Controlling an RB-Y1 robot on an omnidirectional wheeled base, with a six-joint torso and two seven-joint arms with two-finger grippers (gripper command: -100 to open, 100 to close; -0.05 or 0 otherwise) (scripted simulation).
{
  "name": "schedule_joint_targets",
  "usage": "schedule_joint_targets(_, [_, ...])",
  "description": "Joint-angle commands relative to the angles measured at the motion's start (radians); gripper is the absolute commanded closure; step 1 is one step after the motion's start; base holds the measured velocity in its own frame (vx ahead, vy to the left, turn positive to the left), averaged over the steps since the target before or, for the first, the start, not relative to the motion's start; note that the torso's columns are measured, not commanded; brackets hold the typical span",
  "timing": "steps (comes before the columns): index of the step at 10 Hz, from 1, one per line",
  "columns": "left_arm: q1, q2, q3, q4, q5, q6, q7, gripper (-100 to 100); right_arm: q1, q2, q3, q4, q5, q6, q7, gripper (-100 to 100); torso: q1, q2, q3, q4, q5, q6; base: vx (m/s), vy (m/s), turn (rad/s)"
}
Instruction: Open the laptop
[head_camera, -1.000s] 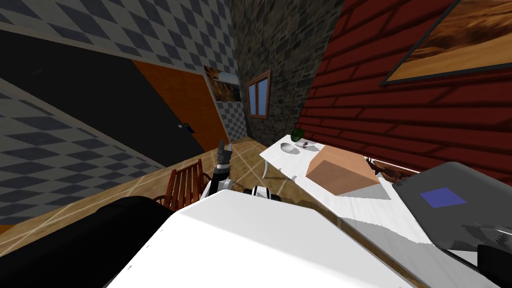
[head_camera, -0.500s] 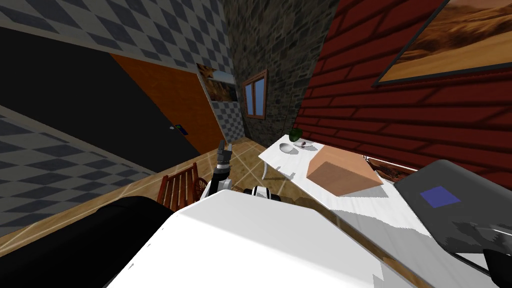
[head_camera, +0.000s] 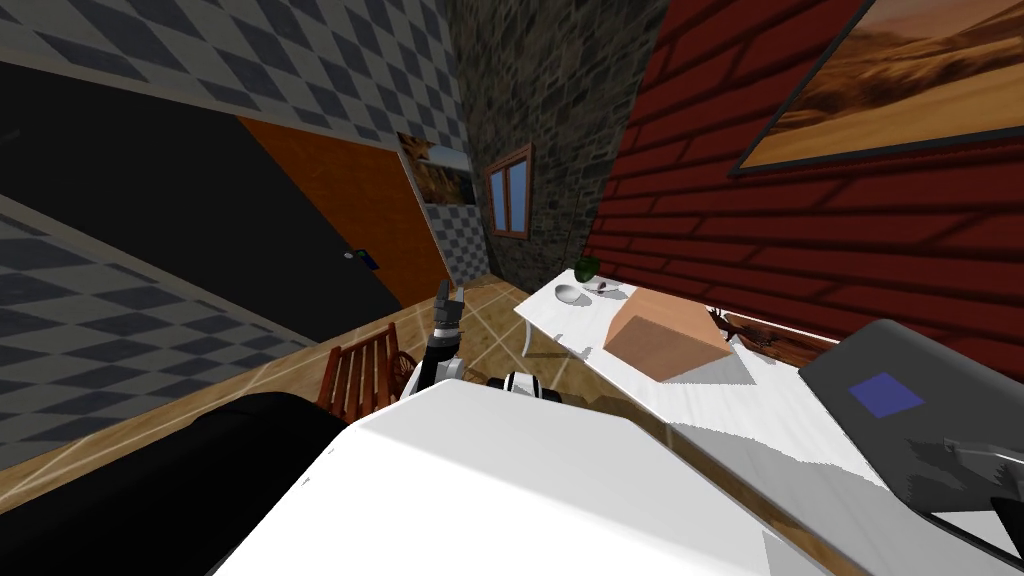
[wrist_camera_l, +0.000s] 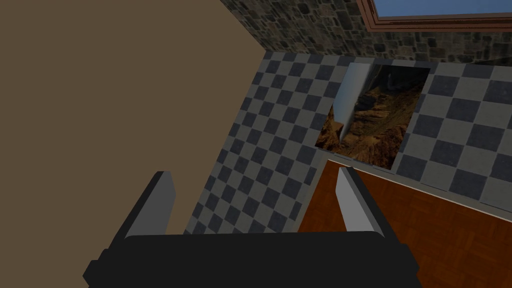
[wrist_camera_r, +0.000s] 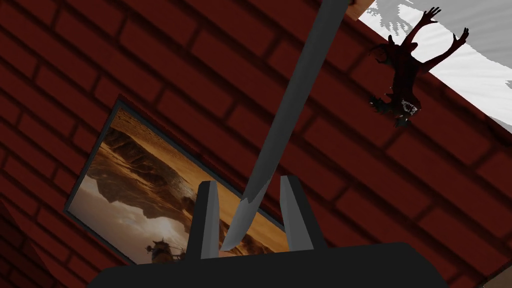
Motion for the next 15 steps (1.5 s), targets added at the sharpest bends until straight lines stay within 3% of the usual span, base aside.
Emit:
schedule_joint_targets(1, [0.000, 0.000, 0.000, 0.000, 0.000, 0.000, 0.000, 0, 0.007, -0.042, -0.001, 0.025, -0.079, -0.003, -0.038, 100, 0.000, 0.000, 0.000, 0.000, 0.000, 0.000, -0.056, -0.054, 0.022])
schedule_joint_targets(7, [0.000, 0.000, 0.000, 0.000, 0.000, 0.000, 0.000, 0, 0.018, -0.120, 0.001, 0.070, -0.237, -0.007, -0.106, 100, -0.007, -0.002, -0.001, -0.001, -0.004, -0.001, -0.048, -0.049, 0.009])
schedule_joint_targets(9, [0.000, 0.000, 0.000, 0.000, 0.000, 0.000, 0.000, 0, 0.017, -0.117, 0.000, 0.067, -0.239, -0.008, -0.103, 100, -0.006, -0.002, -0.001, -0.001, -0.004, -0.001, -0.036, -0.031, 0.000])
schedule_joint_targets(10, [0.000, 0.000, 0.000, 0.000, 0.000, 0.000, 0.000, 0, 0.004, -0.120, 0.013, 0.083, -0.289, -0.013, -0.136, 100, -0.003, -0.004, -0.002, -0.002, -0.003, -0.002, -0.062, -0.055, 0.030])
schedule_joint_targets(15, [0.000, 0.000, 0.000, 0.000, 0.000, 0.000, 0.000, 0, -0.026, -0.126, 0.047, 0.122, -0.405, -0.025, -0.210, 100, -0.018, -0.004, 0.000, -0.004, -0.014, 0.000, -0.098, -0.087, 0.042])
